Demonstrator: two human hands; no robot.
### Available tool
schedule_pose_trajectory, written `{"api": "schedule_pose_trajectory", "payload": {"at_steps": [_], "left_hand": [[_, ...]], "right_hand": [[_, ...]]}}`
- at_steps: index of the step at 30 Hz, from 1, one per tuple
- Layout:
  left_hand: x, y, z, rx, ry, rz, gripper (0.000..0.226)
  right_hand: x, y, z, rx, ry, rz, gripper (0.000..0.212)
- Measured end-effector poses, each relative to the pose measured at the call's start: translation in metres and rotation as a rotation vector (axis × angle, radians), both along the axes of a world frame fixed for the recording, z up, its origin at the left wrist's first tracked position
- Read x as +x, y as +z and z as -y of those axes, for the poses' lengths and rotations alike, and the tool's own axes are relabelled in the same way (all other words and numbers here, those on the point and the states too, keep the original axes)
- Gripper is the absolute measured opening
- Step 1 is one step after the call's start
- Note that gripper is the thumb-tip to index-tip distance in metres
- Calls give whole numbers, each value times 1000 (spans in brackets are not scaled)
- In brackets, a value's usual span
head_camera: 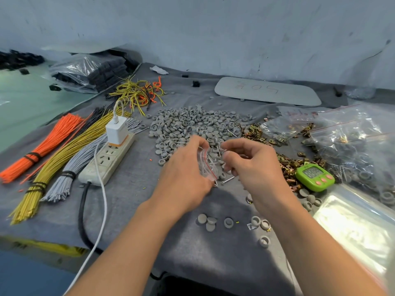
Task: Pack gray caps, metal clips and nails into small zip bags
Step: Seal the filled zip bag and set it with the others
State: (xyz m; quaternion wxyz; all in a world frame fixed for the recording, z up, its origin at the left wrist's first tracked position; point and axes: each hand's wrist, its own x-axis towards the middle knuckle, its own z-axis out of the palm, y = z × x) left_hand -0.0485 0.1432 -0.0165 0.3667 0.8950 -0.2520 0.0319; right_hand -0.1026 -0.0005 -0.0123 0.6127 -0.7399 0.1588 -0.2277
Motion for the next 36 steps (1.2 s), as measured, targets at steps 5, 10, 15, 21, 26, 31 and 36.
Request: {"api": "schedule_pose_trajectory", "payload": {"at_steps": [5, 10, 15, 21, 26, 31, 36], "left_hand": [[-2, 3, 1, -25, -31, -8, 61], [0, 1, 1, -94, -31, -8, 55], [5, 5, -7, -223, 29, -4, 59], [6, 8, -13, -225, 82, 69, 63], [5, 5, -12, -95, 66, 75, 58], [6, 1, -9, -21, 61, 34, 61], [4, 1, -5, -53, -4, 12, 61]], "right_hand": [[-1, 3, -8, -34, 118, 45, 22], [2, 3, 0, 40, 45, 96, 25], [2, -4, 17, -410, -69, -285, 24], [7, -15, -4, -776, 20, -527, 14], [7, -13, -4, -744, -83, -503, 16], [1, 3, -3, -379, -56, -78, 9], [2, 8, -13, -356, 134, -54, 24]]}}
